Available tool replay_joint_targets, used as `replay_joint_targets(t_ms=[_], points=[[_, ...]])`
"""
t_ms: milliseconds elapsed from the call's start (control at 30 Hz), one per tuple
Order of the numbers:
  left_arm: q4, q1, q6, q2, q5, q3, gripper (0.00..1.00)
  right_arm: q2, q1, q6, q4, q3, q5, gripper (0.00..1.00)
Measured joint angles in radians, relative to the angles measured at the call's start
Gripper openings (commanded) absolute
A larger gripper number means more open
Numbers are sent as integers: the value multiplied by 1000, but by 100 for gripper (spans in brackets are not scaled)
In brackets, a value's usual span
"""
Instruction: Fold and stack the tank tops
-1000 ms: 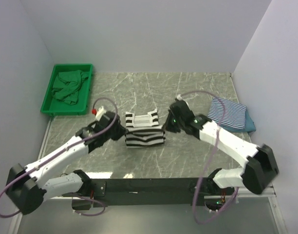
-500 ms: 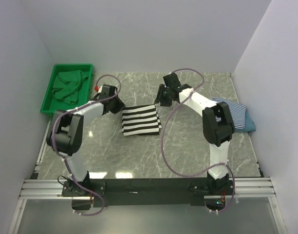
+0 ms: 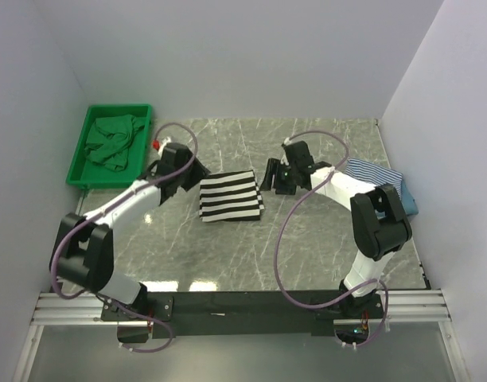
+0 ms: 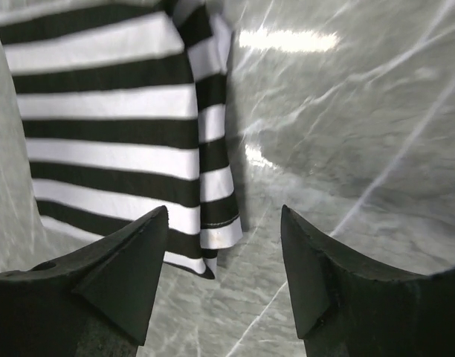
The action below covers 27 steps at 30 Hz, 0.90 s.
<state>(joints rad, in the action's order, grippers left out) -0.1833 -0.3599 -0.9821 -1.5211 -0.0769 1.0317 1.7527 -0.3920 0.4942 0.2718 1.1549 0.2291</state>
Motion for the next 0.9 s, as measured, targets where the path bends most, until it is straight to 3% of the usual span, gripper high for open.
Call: replay_joint_targets(t_ms=[100,267,633,733,900], points=[[5,-42,-9,51,5,-101,51,5,0,-22,-66,-69,64,70],[8,-48,-11,6,13,-216,49,54,0,-37,-166,-86,133,71],[96,-64,-37,-29,28,-303,45,109,-68,22,-348,-143,179,68],[122,-67,-42,-32,30,-310,43,115,-98,40,-363,-144,166,63],[164,-75,-55,-43,40,-318,42,137,-156,74,-368,-134,138,39]])
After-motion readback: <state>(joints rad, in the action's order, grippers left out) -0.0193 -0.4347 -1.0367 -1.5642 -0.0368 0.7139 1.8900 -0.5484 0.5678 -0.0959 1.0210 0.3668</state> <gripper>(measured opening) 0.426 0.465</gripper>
